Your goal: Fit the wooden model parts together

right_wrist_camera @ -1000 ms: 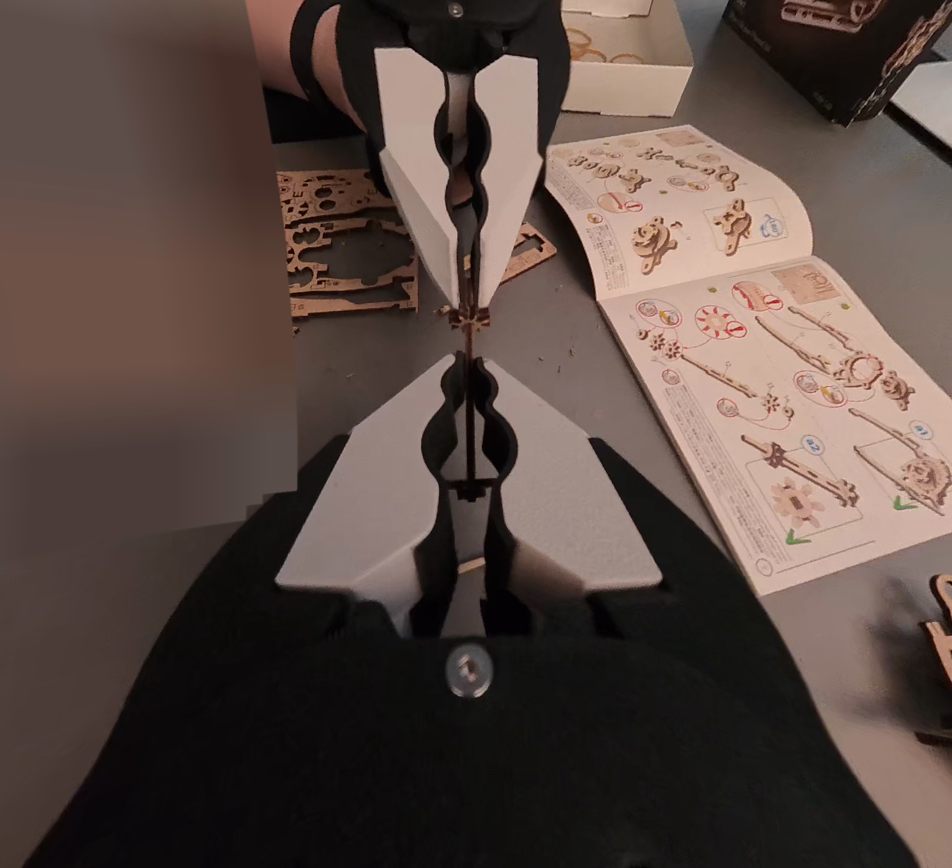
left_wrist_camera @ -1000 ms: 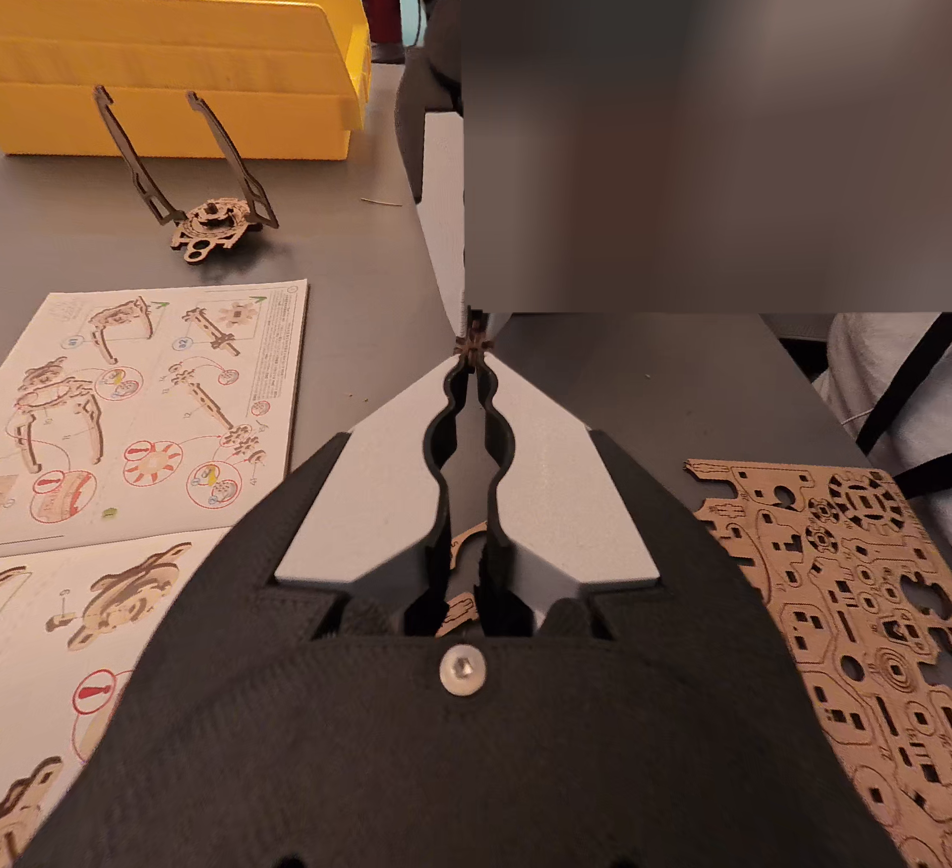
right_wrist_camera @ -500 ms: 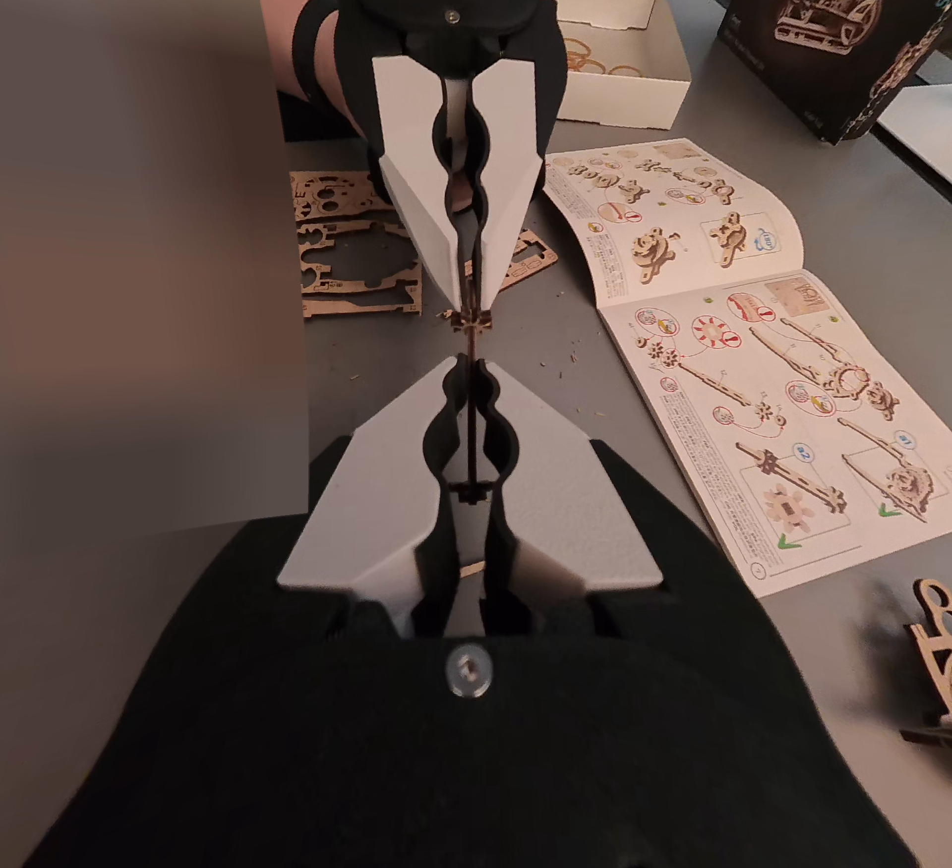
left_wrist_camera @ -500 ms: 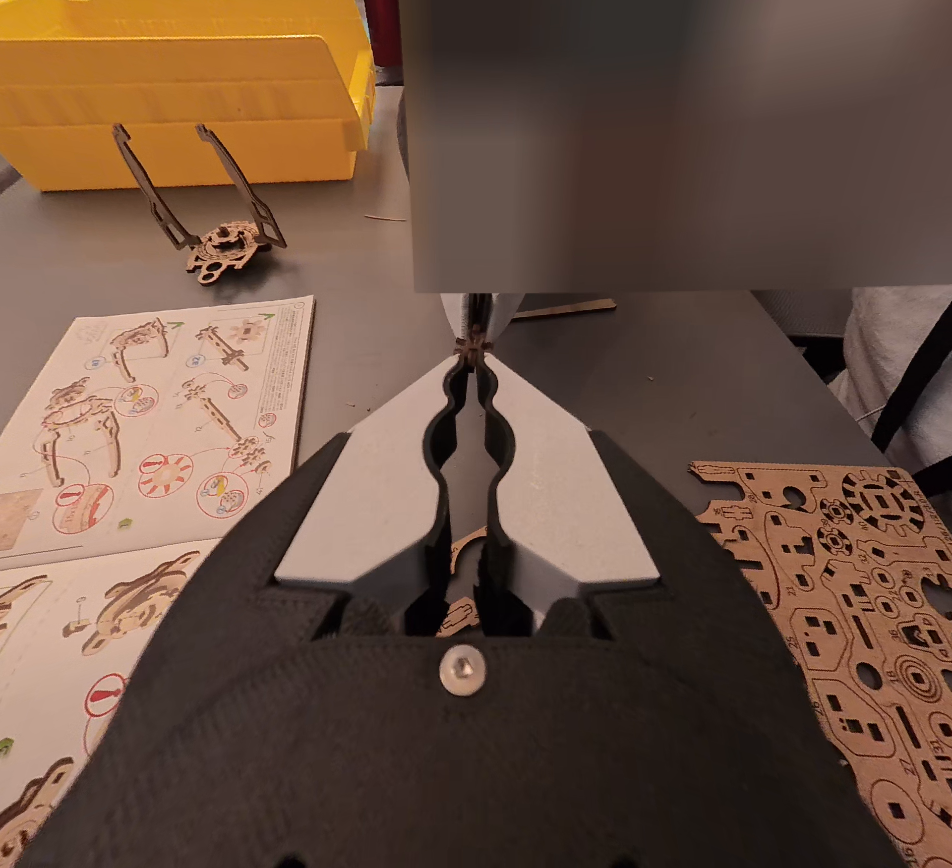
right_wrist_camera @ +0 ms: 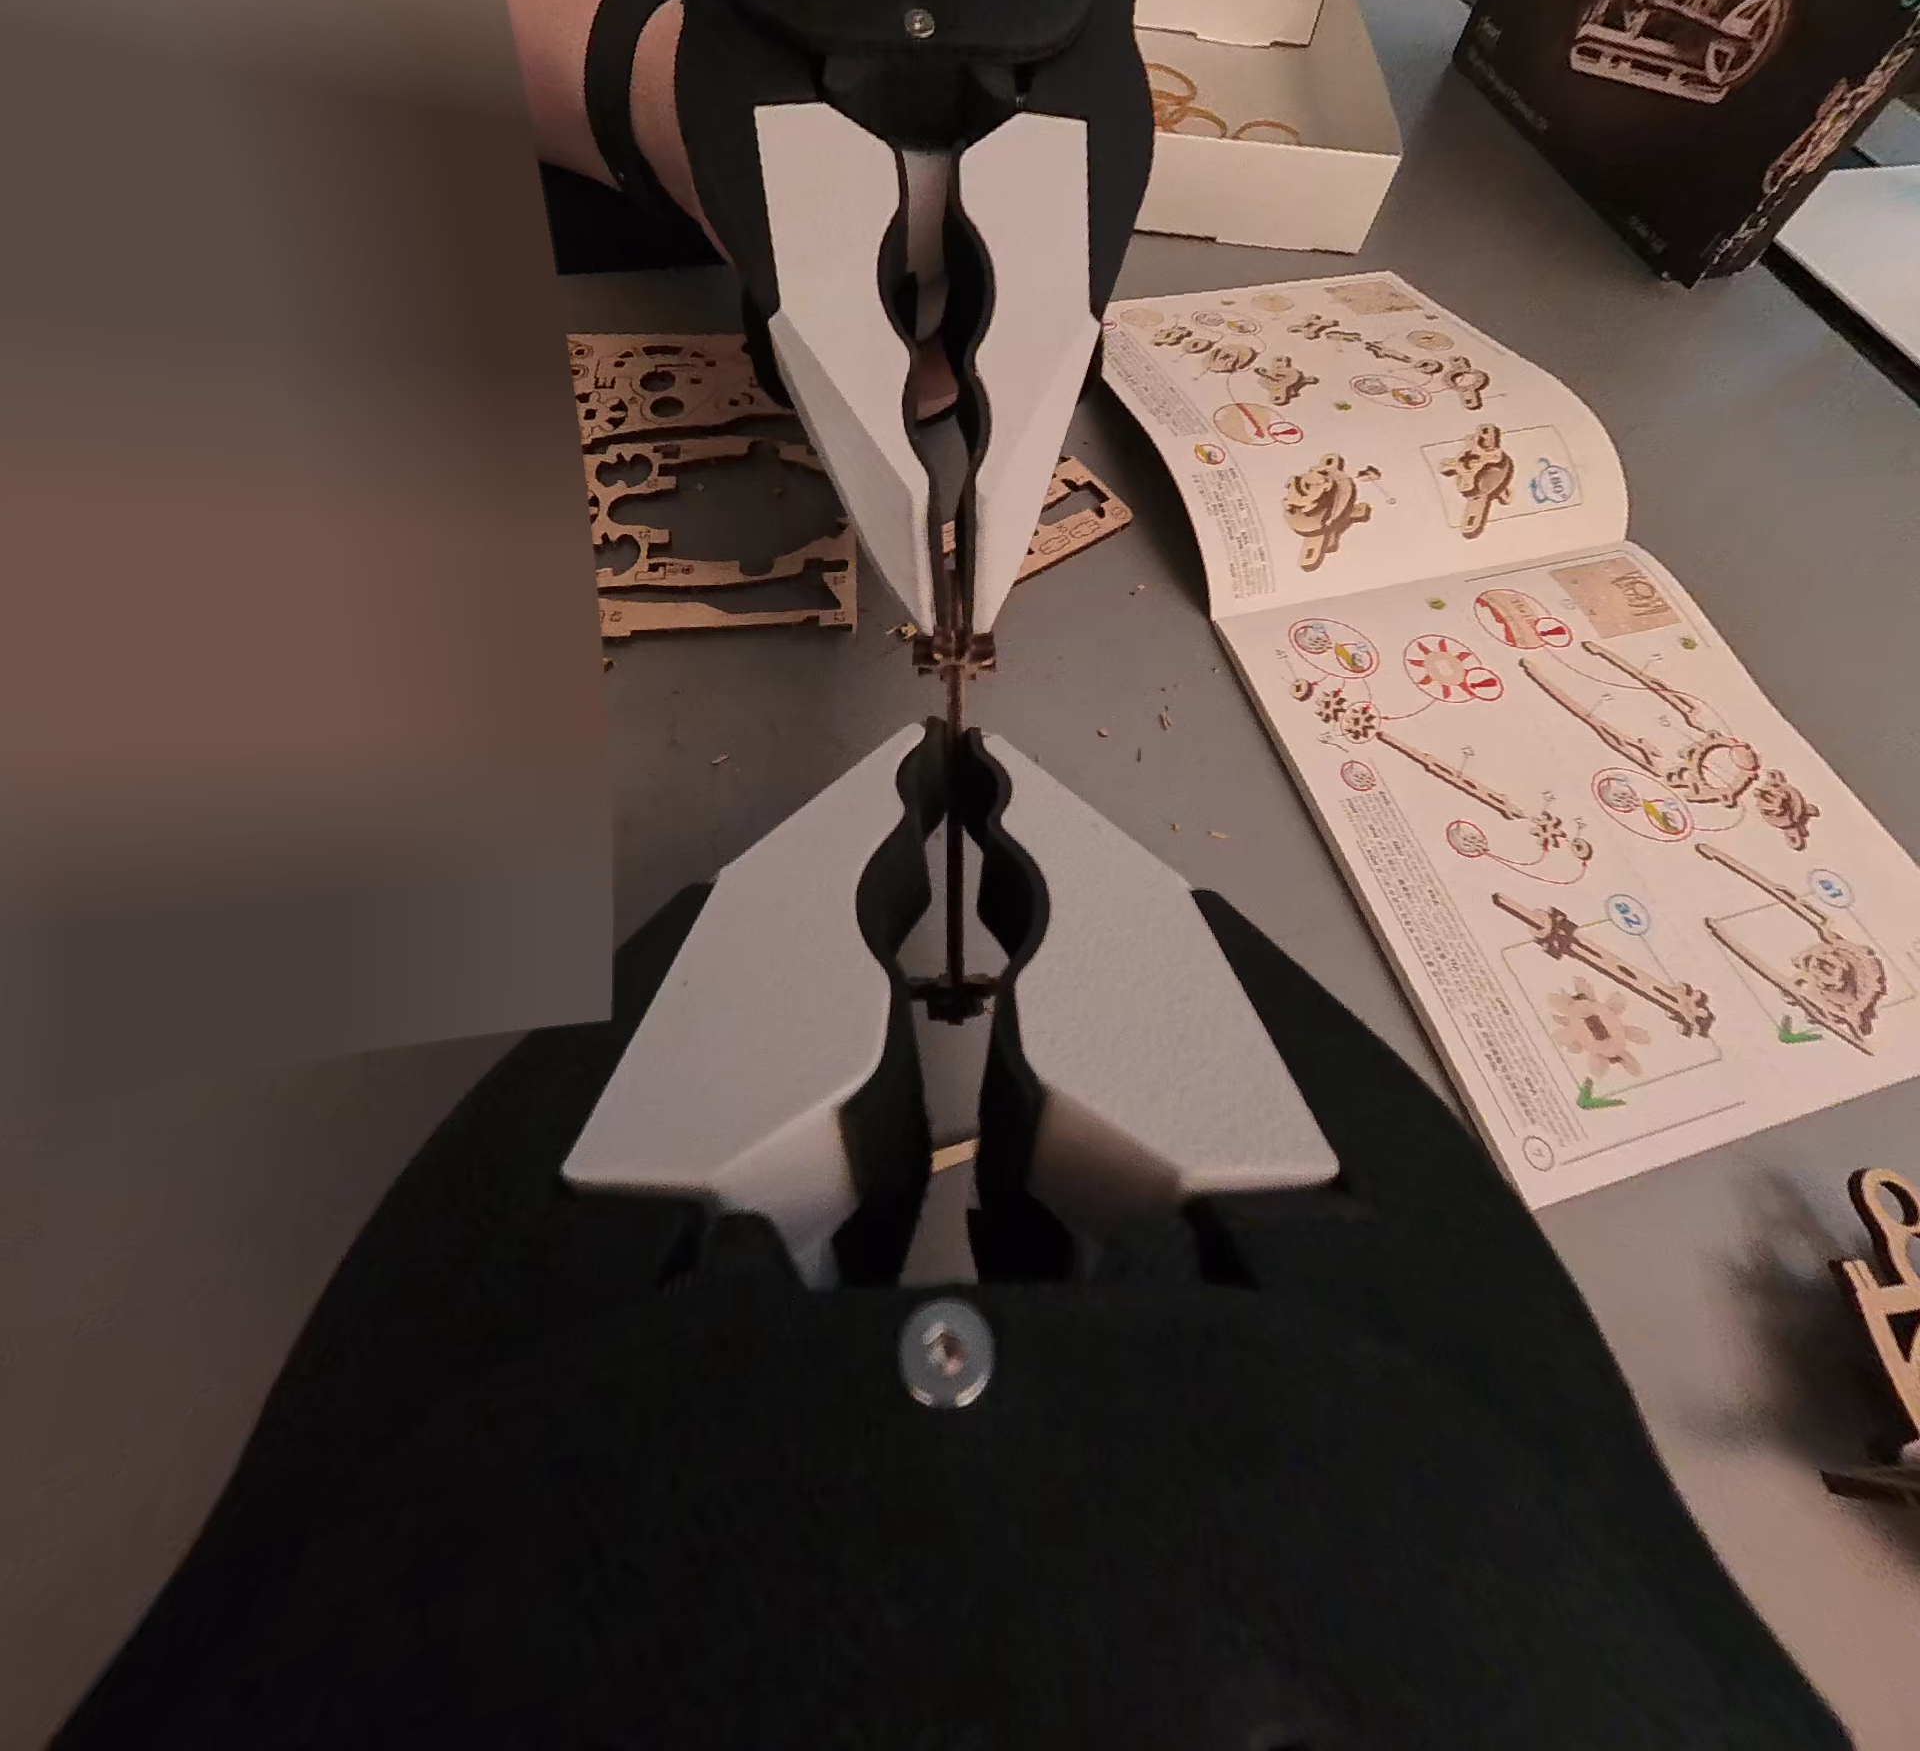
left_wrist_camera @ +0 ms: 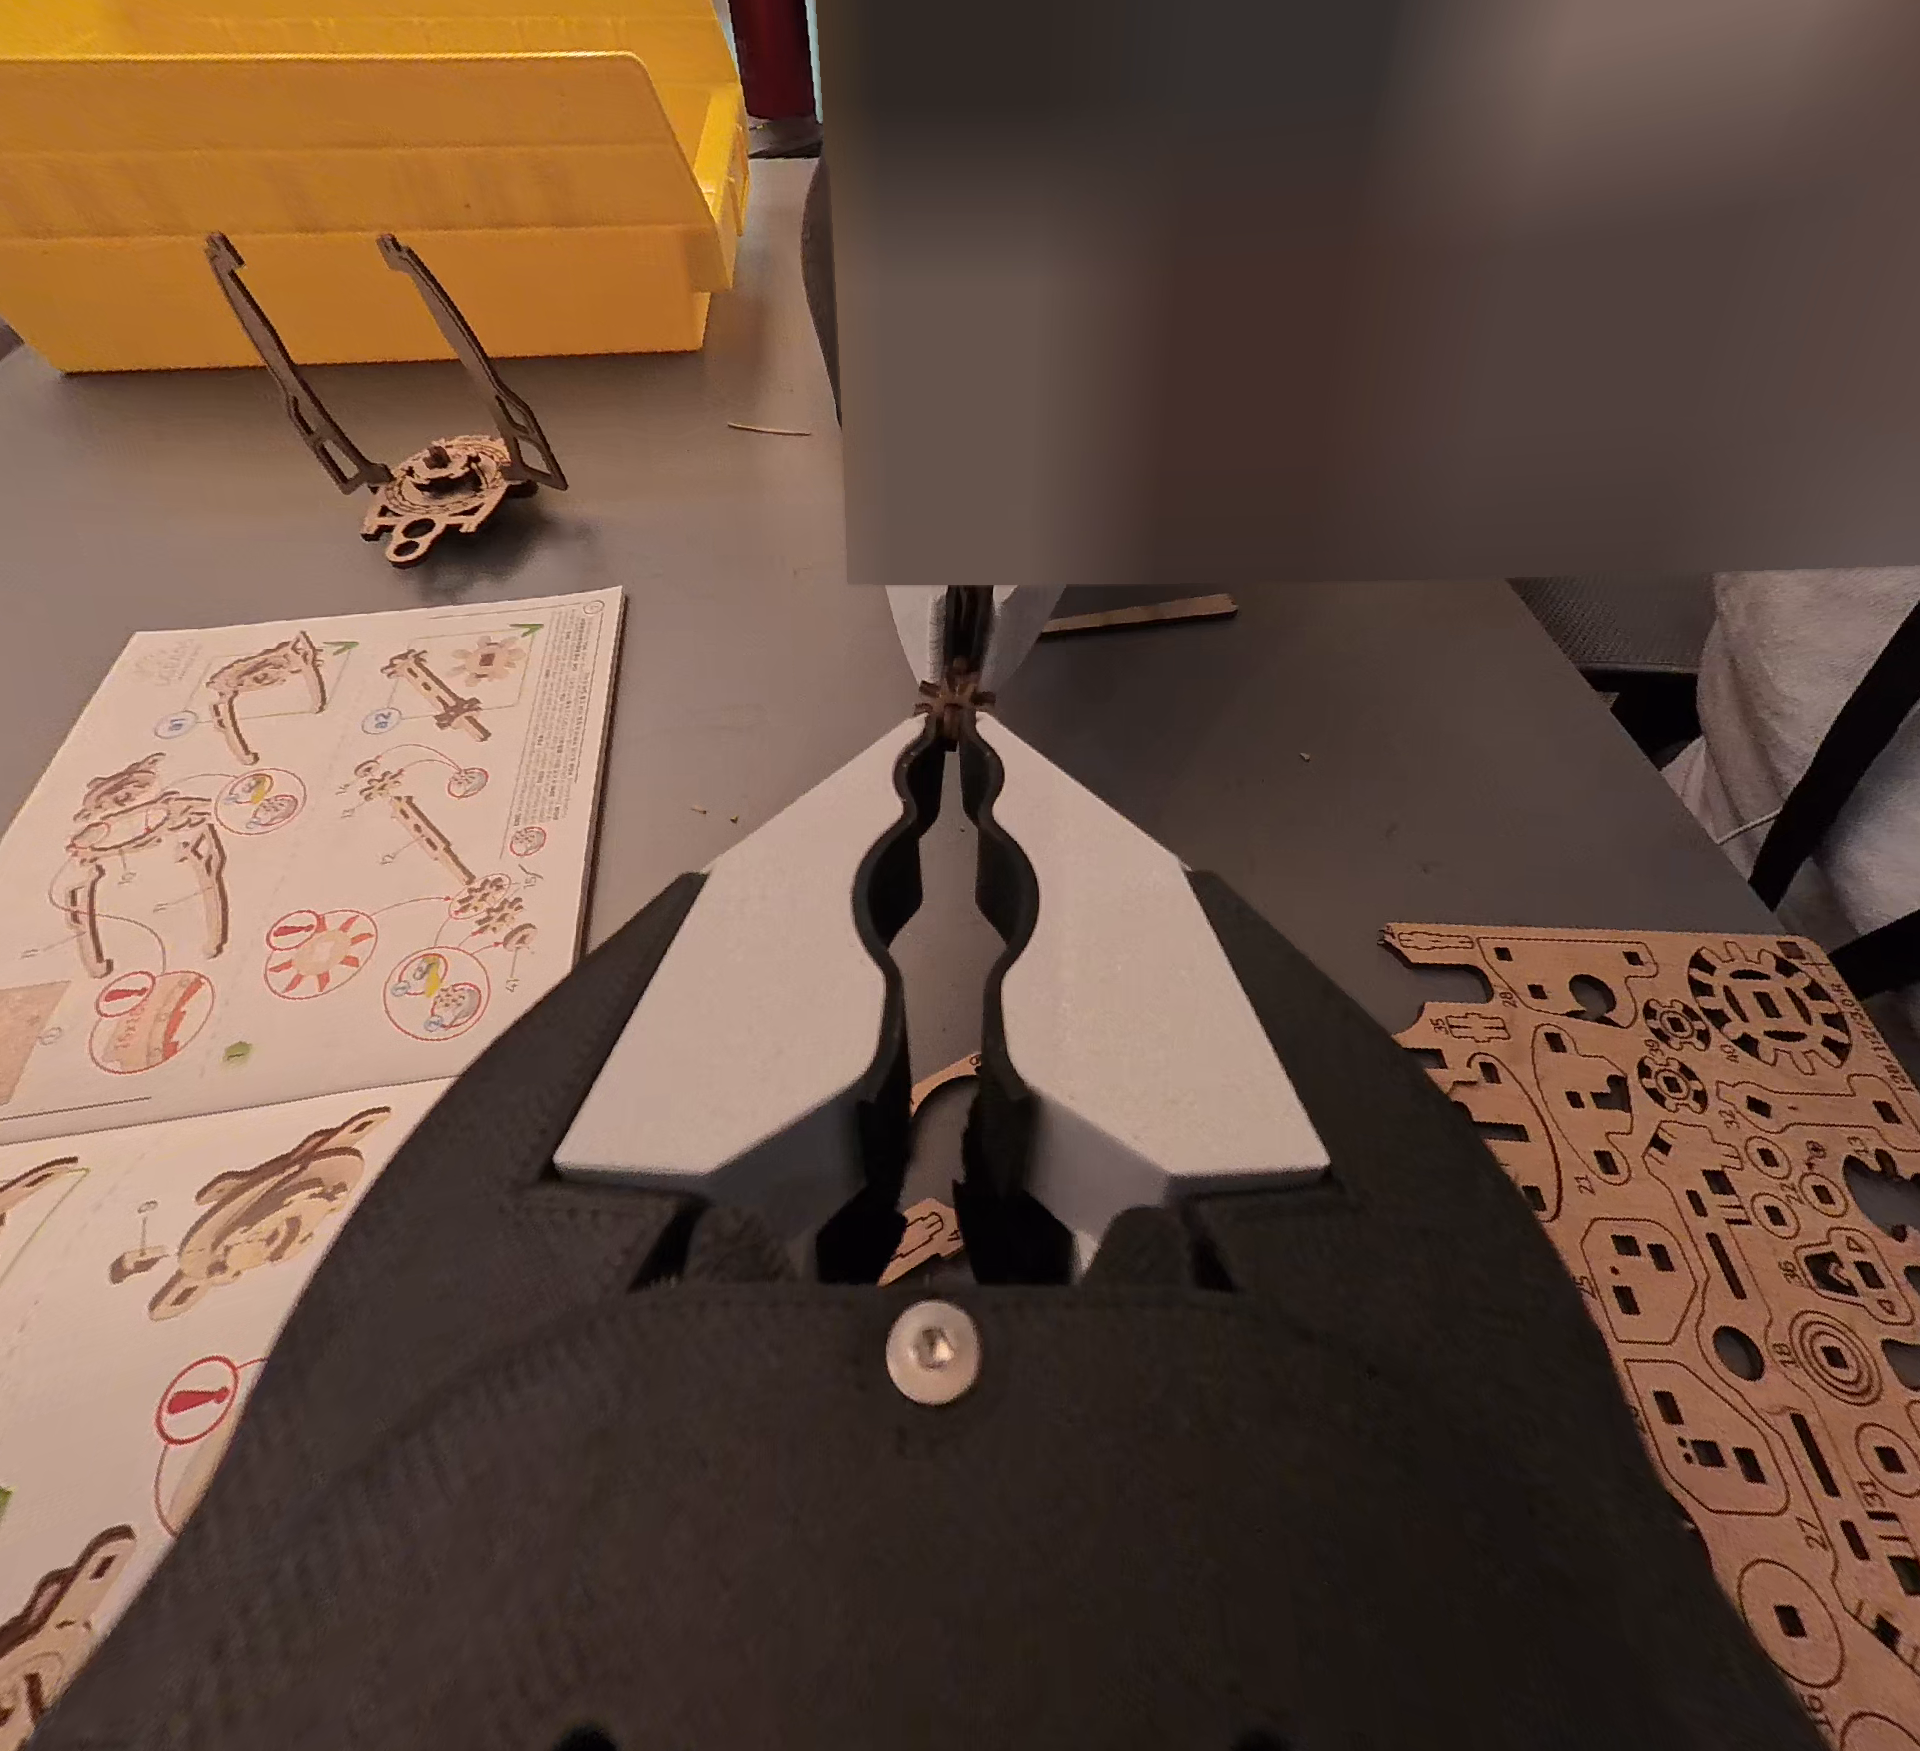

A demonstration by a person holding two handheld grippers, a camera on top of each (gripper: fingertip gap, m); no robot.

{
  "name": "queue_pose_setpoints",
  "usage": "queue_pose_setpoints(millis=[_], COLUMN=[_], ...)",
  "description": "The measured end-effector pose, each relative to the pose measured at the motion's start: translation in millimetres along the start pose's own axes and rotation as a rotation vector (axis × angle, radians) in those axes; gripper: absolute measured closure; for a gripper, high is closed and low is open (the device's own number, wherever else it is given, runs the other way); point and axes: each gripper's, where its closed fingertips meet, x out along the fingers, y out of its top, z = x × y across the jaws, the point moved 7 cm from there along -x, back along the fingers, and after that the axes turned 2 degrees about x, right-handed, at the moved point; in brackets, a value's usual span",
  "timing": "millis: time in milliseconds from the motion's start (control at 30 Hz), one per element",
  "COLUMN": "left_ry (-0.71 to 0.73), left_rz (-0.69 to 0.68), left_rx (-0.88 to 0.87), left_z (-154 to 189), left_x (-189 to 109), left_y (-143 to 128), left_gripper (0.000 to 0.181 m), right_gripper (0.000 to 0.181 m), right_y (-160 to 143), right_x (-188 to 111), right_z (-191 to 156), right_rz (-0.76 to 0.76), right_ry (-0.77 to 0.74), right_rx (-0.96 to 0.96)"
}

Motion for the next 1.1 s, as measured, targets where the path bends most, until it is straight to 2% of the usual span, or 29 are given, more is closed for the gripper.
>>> queue_pose_setpoints(millis=[800,1000,1100], left_ry=[-0.014,-0.019,-0.001], left_rz=[-0.013,0.054,0.093], left_rx=[-0.012,-0.032,-0.032], left_z=[0,-9,-9], left_x=[0,-7,-12], left_y=[-1,17,24], left_gripper=[0.181,0.181,0.181], right_gripper=[0.181,0.181,0.178], right_y=[0,7,12], right_x=[2,-7,-11], right_z=[-2,11,12], right_rz=[-0.008,0.13,0.17], right_ry=[0.001,0.038,-0.006], right_rx=[0.012,0.112,0.055])
